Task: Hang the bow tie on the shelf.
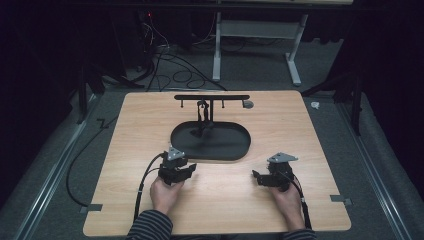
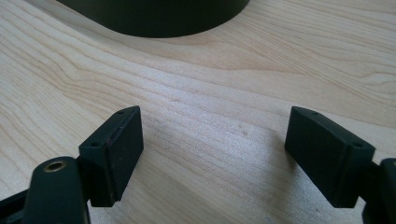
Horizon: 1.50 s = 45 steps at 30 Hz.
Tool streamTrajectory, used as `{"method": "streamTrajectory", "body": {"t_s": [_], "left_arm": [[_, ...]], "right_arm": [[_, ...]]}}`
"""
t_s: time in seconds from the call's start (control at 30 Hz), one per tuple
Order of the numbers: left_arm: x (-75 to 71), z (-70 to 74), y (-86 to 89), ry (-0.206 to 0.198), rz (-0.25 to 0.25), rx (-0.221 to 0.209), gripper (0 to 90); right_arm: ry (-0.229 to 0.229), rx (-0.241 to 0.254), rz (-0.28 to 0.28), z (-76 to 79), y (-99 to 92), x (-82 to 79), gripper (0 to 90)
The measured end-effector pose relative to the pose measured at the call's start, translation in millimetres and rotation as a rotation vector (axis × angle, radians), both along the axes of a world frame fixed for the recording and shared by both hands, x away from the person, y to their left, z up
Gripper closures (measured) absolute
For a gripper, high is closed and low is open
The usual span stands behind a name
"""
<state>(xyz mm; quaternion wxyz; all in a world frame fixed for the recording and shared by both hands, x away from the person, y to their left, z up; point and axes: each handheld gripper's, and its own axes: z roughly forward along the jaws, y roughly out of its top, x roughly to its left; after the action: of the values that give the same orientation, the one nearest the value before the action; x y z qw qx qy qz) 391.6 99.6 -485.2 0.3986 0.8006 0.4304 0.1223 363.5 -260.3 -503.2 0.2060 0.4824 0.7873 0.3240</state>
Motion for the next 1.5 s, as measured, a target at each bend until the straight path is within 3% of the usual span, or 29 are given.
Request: {"method": "streamTrajectory", "body": {"t_s": [0.3, 0.77, 1.13, 1.33, 1.43, 1.5], "left_arm": [[1.1, -2.9, -5.3, -0.027, 0.002, 0.008, 57.4], [4.0, -9.0, -11.4, -0.031, 0.008, 0.026, 56.6], [4.6, -15.6, -17.7, -0.032, 0.003, 0.069, 54.6], [-0.2, -20.4, -20.4, -0.076, 0.0, 0.084, 51.6], [-2.2, -20.6, -23.5, -0.083, -0.005, 0.101, 45.9], [-1.8, -20.7, -23.0, -0.076, -0.013, 0.09, 43.8]], "right_arm": [[0.0, 0.0, 0.001, 0.0, 0.0, 0.0, 20.7], [0.0, 0.0, 0.001, 0.0, 0.0, -0.1, 20.6], [0.0, 0.0, 0.002, 0.0, -0.1, -0.1, 20.6], [0.0, 0.0, 0.002, 0.0, -0.1, -0.2, 20.6], [0.0, 0.0, 0.002, 0.0, -0.1, -0.2, 20.6], [0.0, 0.0, 0.002, 0.0, 0.0, -0.2, 20.6]]}}
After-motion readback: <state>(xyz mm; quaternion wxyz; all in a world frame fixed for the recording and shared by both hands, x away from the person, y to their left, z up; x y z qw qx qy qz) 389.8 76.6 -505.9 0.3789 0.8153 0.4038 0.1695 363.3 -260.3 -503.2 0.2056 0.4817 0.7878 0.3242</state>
